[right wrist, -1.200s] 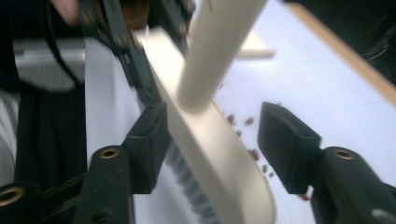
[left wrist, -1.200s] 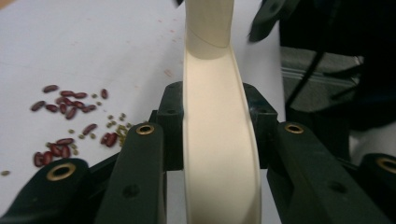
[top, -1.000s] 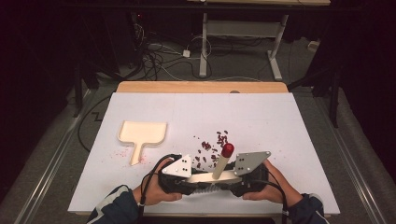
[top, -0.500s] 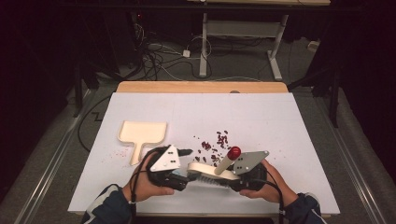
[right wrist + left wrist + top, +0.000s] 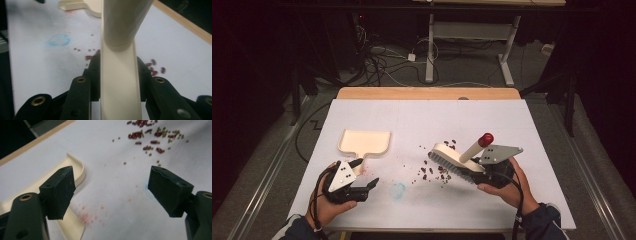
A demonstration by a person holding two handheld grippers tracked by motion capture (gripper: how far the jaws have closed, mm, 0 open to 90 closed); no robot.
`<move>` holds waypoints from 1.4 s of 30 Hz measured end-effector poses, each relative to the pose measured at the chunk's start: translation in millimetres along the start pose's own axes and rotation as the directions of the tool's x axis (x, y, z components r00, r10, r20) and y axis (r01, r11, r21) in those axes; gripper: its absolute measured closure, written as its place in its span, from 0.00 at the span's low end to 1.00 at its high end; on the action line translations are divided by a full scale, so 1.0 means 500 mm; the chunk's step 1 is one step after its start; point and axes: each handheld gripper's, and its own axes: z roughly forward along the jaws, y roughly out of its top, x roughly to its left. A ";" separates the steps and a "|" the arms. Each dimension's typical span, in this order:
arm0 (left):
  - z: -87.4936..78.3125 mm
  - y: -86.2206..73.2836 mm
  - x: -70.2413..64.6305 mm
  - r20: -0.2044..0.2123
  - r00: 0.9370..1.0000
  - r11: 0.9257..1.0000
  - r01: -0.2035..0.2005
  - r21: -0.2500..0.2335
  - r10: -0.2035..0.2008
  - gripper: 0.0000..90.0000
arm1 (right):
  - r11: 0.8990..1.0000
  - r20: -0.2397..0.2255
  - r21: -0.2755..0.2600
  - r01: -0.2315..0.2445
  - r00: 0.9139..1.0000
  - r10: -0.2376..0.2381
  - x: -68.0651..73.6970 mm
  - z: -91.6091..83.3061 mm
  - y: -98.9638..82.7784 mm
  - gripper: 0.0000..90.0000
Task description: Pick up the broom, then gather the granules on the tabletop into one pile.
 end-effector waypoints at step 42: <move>0.012 -0.030 -0.015 0.025 0.998 0.993 -0.055 0.109 0.053 0.20 | 0.984 0.313 0.177 0.032 0.946 -0.088 -0.093 0.225 0.001 0.75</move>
